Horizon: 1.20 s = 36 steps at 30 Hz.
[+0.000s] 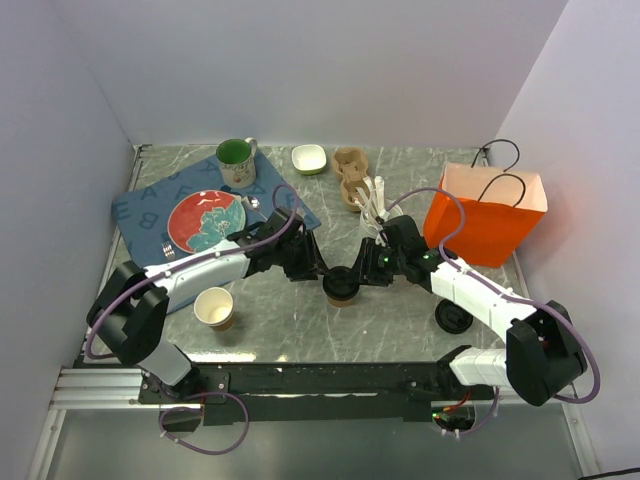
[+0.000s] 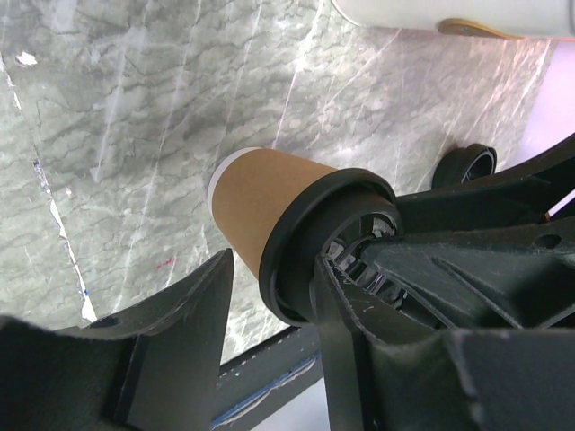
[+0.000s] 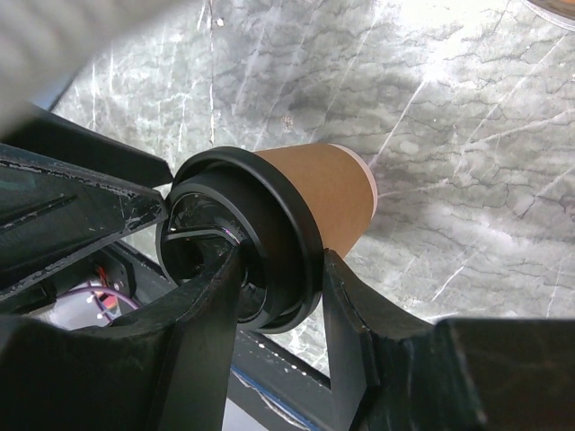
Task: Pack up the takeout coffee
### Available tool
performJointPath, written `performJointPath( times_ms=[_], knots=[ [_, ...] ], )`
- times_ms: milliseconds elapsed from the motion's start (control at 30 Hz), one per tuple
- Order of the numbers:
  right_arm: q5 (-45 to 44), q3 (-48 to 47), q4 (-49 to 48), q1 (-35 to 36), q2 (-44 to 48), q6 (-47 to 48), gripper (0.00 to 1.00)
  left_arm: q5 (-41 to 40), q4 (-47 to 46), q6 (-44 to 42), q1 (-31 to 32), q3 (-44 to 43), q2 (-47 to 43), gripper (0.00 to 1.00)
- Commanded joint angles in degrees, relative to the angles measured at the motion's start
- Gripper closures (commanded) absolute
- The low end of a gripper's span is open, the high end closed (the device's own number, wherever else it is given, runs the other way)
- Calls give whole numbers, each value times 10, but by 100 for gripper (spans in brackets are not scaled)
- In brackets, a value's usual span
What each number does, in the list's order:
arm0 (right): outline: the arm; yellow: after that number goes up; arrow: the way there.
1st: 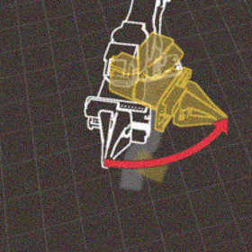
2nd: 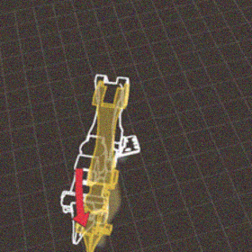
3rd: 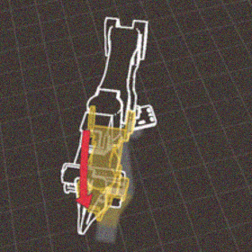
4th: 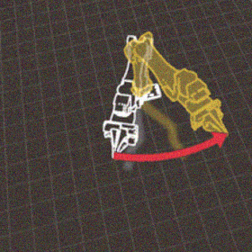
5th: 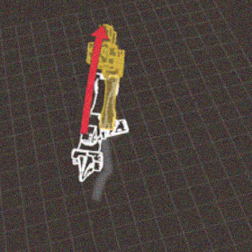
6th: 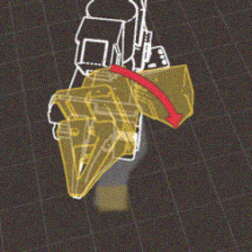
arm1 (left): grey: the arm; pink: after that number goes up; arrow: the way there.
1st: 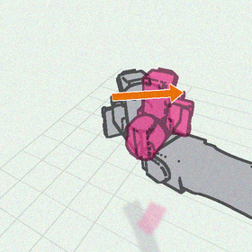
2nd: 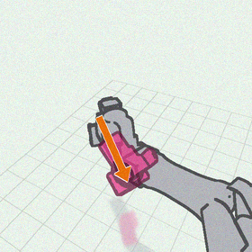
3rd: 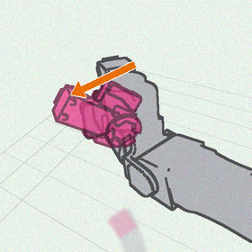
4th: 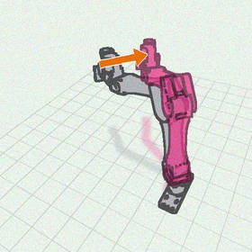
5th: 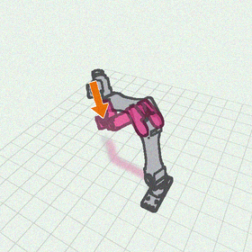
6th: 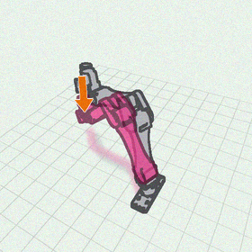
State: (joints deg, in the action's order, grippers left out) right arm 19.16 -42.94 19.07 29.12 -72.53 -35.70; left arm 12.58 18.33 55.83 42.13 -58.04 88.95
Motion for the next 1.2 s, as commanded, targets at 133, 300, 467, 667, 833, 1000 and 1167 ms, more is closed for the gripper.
performJointPath(
  times_ms=[133,300,467,667,833,1000,1167],
  knots=[
    [-32,0,40,0,-14,22,57,-85,109,-16,30,13,13,52],
    [-32,-32,57,0,-6,22,55,-98,148,-40,29,-80,17,47],
    [-33,-55,72,0,3,18,46,-94,170,-50,26,-142,17,44],
    [-33,-70,85,0,16,13,28,-95,175,-64,26,-153,0,38],
    [-33,-86,107,0,29,12,21,-103,179,-90,26,-156,-16,30],
    [-28,-108,137,2,60,15,20,-124,200,-116,25,-171,-32,24],
    [-61,-137,188,20,82,38,18,-124,203,-100,20,-156,-73,18]
  ],
)
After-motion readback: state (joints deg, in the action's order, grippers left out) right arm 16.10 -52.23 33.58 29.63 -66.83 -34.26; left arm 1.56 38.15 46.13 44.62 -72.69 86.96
